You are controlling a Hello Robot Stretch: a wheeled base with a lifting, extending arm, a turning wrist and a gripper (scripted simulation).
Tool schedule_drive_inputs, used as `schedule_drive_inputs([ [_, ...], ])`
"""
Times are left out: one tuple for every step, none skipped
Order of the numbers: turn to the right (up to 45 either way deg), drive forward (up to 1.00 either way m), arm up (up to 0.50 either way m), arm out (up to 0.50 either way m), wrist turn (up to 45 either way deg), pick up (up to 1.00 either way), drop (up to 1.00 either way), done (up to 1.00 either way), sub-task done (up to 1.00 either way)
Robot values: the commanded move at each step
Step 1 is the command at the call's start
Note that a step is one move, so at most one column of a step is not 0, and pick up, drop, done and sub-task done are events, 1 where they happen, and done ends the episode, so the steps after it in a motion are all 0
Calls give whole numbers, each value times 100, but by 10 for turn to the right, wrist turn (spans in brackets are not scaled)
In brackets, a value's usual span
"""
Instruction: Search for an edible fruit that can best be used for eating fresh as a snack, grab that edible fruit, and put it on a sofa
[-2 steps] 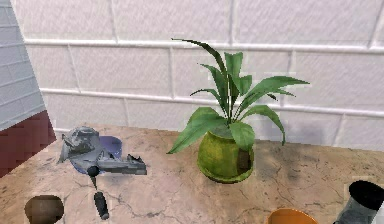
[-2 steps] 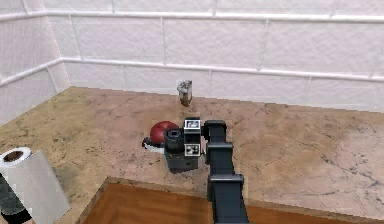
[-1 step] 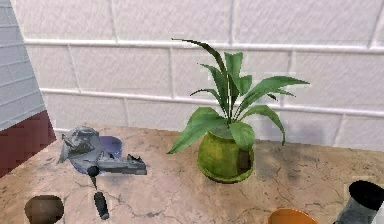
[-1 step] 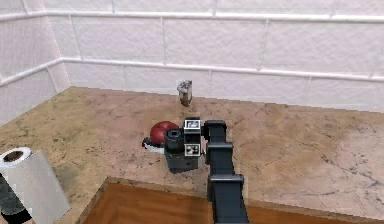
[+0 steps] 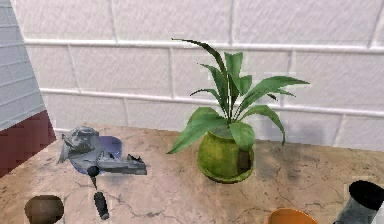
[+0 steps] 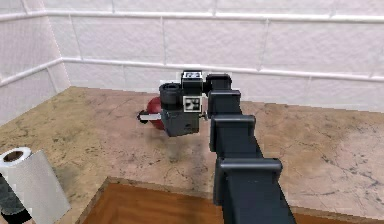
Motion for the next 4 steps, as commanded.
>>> schedule_drive_inputs([
  [0, 0, 0, 0, -450, 0, 0, 0, 0],
  [0, 0, 0, 0, -450, 0, 0, 0, 0],
  [0, 0, 0, 0, -210, 0, 0, 0, 0],
  [0, 0, 0, -22, 0, 0, 0, 0, 0],
])
